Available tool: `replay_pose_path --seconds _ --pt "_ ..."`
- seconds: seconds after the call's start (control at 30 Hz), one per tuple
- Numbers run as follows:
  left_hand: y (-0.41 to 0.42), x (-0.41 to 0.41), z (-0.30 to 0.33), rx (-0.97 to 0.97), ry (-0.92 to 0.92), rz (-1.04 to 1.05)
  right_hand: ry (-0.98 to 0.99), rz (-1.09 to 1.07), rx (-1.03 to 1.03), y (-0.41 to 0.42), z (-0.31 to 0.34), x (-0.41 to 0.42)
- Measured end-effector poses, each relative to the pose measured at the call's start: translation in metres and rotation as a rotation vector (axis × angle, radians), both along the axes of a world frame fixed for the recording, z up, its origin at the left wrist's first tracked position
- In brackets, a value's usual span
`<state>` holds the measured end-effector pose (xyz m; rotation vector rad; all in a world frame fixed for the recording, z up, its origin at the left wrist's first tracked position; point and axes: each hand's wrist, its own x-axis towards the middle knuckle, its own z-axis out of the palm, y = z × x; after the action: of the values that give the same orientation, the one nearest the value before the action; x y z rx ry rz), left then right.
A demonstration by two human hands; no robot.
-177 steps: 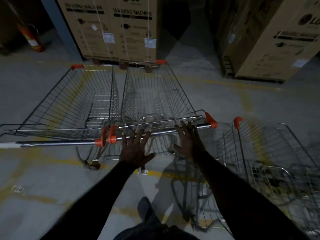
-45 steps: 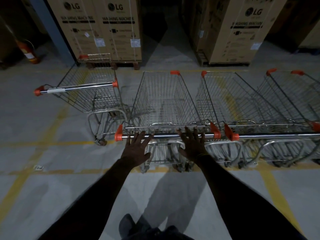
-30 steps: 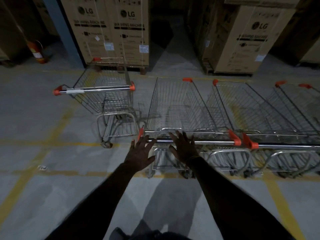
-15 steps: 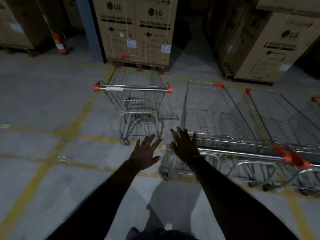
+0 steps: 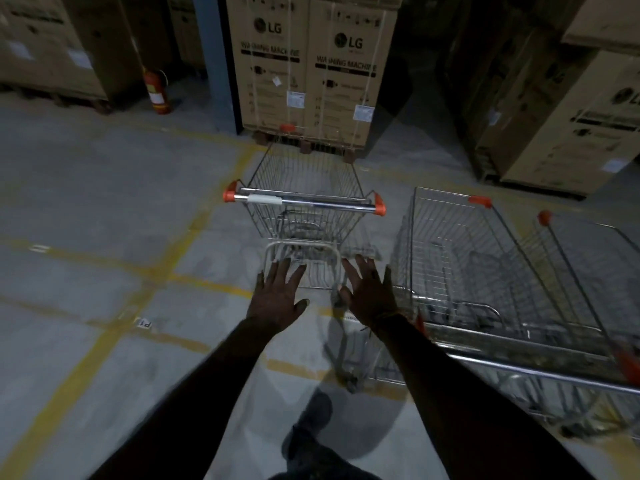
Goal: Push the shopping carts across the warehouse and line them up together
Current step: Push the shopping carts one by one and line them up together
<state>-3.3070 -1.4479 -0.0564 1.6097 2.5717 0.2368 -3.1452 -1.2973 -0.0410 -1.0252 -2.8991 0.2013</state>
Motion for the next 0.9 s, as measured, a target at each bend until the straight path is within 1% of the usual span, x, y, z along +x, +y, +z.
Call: replay_pose_path --seconds 0.2,0.3,0.4,0.53,0.6,0.73,0.9 --pt "0.047 -0.060 0.004 -0.048 -0.025 0.031 0.069 -0.029 -0.028 0.052 -0.008 -0.061" --pt "0.077 -0.091 0.008 -0.093 -0.008 0.030 0.046 -0.043 -0.035 0.087 -0.010 -0.091" --pt "0.110 -0.118 0.012 -0.123 0.007 0.035 0.115 -0.066 -0.058 0.125 -0.013 -0.109" --pt "0.149 -0.147 0.011 -0.138 0.023 0.051 0.077 -0.061 -0.019 0.171 -0.020 -0.125" --pt "0.163 -0.158 0.009 -0.131 0.045 0.043 0.016 -0.036 -0.018 0.190 -0.023 -0.134" --pt "0.179 -0.175 -0.002 -0.168 0.097 0.038 -0.001 0.007 -0.050 0.207 -0.042 -0.143" --pt "0.190 -0.194 -0.022 -0.209 0.138 0.002 0.018 -0.006 -0.007 0.217 -0.055 -0.152"
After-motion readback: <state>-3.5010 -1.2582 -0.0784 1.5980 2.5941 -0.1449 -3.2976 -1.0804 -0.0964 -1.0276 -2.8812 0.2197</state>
